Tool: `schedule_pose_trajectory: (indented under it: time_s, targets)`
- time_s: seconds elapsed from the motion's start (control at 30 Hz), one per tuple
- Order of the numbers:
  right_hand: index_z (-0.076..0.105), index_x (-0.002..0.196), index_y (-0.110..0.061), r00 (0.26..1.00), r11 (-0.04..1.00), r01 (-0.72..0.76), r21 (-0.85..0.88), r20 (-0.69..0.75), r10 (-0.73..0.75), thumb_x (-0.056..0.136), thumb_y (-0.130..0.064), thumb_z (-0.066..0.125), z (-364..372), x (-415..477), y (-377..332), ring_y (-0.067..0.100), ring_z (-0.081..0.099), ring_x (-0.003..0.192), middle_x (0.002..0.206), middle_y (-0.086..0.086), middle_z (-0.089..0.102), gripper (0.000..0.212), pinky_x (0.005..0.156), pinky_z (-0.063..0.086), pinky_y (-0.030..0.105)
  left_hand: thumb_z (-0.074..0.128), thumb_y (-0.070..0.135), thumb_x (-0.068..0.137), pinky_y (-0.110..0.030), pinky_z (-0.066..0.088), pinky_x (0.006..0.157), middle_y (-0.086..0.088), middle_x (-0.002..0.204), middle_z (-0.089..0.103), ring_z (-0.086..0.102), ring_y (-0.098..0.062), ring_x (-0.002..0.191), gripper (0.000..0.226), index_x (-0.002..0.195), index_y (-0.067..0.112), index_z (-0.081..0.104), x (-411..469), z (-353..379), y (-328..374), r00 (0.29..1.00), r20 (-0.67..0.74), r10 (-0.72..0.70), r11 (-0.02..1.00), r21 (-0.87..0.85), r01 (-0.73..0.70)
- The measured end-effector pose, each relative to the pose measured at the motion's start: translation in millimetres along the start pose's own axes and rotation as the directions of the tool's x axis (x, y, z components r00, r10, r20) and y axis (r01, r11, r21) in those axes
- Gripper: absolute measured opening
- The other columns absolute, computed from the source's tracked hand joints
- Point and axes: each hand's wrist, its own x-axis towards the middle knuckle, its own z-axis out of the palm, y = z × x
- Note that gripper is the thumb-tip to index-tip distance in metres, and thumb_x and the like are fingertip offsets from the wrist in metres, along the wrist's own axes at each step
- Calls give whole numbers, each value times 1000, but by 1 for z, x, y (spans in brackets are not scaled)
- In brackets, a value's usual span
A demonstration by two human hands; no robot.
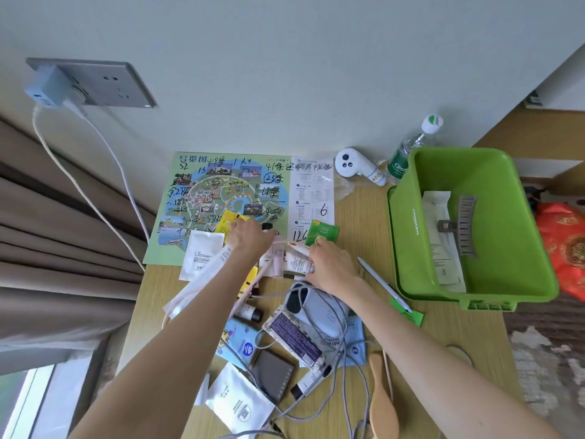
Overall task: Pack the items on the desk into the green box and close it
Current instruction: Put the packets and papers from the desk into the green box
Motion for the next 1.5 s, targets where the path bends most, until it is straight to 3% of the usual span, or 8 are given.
schedule_pose_trajectory:
  time_s: [0.3, 0.67, 0.8, 1.0, 1.1, 1.17, 1.23, 1.5]
  targets:
    - [38, 114, -6, 990, 938, -119, 326, -32, 137, 91, -4, 54, -19, -3, 13, 18, 55, 60, 99, 10, 61, 28, 42, 39, 28, 60, 37, 90, -42, 48, 88, -13, 118, 56, 52, -30, 111, 37, 108, 5, 64, -7, -16, -4, 973, -204, 105, 918, -357, -173]
    - [43, 95, -16, 955, 774, -167, 610, -96, 281, 91, -23, 55, -10, 20, -42, 15, 42, 52, 69, 0, 49, 14, 51, 32, 30, 38, 25, 103, -38, 58, 68, -15, 96, 59, 68, -27, 79, 14, 110, 13, 38, -21, -66, -64, 985, -167, 37, 324, -931, -170]
    - [41, 71, -15, 943, 845, -188, 501, -148, 297, 89, -28, 60, -3, 33, -64, 16, 43, 53, 62, -2, 44, 29, 45, 29, 31, 43, 26, 100, -34, 50, 50, -15, 84, 52, 53, -14, 46, 11, 104, 16, 40, -17, -62, -97, 996, -90, 26, 469, -878, -91]
    - [57, 112, -18, 969, 935, -115, 336, -168, 179, 93, -19, 57, 5, 48, -84, 24, 57, 77, 82, 0, 58, 19, 57, 36, 25, 67, 45, 86, -32, 43, 59, -11, 97, 65, 63, -29, 82, 50, 116, 9, 50, -15, -30, -138, 997, -72, 43, 942, -331, -64]
    - [57, 125, -12, 972, 942, -118, 313, -159, 174, 94, -20, 56, 4, 52, -87, 20, 52, 68, 76, -2, 54, 32, 57, 37, 29, 70, 62, 75, -29, 41, 60, -3, 104, 65, 60, -21, 85, 65, 117, 15, 54, -17, -20, -138, 996, -35, 83, 988, -127, -86]
    - [59, 92, -16, 974, 950, -131, 285, -142, 176, 93, -22, 57, 4, 53, -84, 19, 46, 60, 63, -6, 43, 6, 48, 29, 26, 69, 66, 72, -28, 42, 64, -3, 110, 63, 61, -21, 90, 73, 121, 15, 53, -20, -14, -135, 994, -27, 105, 993, -52, -106]
    - [42, 68, -19, 972, 964, -143, 224, -150, 179, 92, -24, 58, 4, 51, -81, 20, 43, 56, 57, -6, 38, 30, 44, 24, 26, 69, 67, 72, -29, 42, 64, -3, 112, 62, 63, -23, 95, 75, 122, 15, 51, -23, -10, -133, 991, -53, 123, 992, -25, -124]
    - [61, 82, -10, 986, 983, -163, 79, -11, 165, 80, -10, 63, 6, 39, -76, 26, 64, 70, 76, 6, 65, 3, 51, 40, 27, 71, 62, 74, -28, 40, 64, -2, 104, 68, 64, -22, 93, 62, 116, 18, 60, -18, -8, -127, 994, -3, 107, 994, -27, -107]
